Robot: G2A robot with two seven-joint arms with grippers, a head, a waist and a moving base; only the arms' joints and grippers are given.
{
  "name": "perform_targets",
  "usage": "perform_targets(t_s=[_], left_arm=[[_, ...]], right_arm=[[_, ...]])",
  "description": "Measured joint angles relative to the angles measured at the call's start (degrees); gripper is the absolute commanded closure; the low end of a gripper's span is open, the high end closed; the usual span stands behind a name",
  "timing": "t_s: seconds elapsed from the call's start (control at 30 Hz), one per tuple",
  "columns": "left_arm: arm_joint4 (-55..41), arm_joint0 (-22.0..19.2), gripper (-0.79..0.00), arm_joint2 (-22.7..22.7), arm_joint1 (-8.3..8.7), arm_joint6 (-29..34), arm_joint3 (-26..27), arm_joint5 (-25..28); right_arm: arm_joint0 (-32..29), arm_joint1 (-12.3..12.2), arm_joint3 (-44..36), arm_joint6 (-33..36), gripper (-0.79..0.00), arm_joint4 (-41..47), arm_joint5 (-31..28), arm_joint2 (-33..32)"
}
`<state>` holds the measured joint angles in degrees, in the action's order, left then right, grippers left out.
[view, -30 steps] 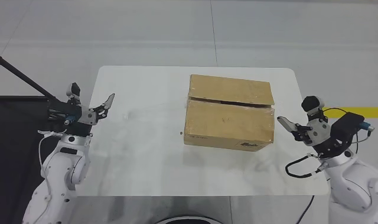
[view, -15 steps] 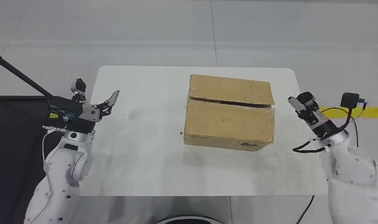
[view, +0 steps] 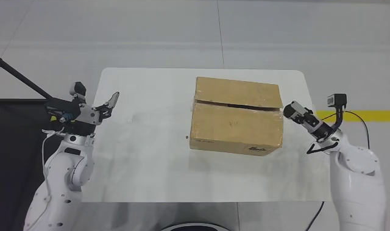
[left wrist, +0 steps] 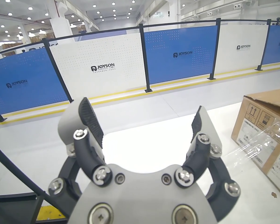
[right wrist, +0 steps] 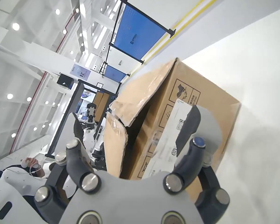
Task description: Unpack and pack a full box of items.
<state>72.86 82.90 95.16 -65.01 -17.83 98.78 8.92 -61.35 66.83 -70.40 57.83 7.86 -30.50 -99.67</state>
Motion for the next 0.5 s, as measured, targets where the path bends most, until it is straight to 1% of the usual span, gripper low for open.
perform_targets(t_s=[0.23,0.5], left_arm=[[0.05,-0.26,-0.785,-0.33,-0.20,0.23,-0.73,-0.38],[-1.75,0.01,-0.785,-0.18,-0.44,0.86,-0.34,-0.17]], right_arm=[[0.11,-0.13,0.54,-0.12,-0.785,1.86,-1.80,2.68],[0.50,-0.16,0.18,-0.97,-0.785,2.67,-2.21,6.32]])
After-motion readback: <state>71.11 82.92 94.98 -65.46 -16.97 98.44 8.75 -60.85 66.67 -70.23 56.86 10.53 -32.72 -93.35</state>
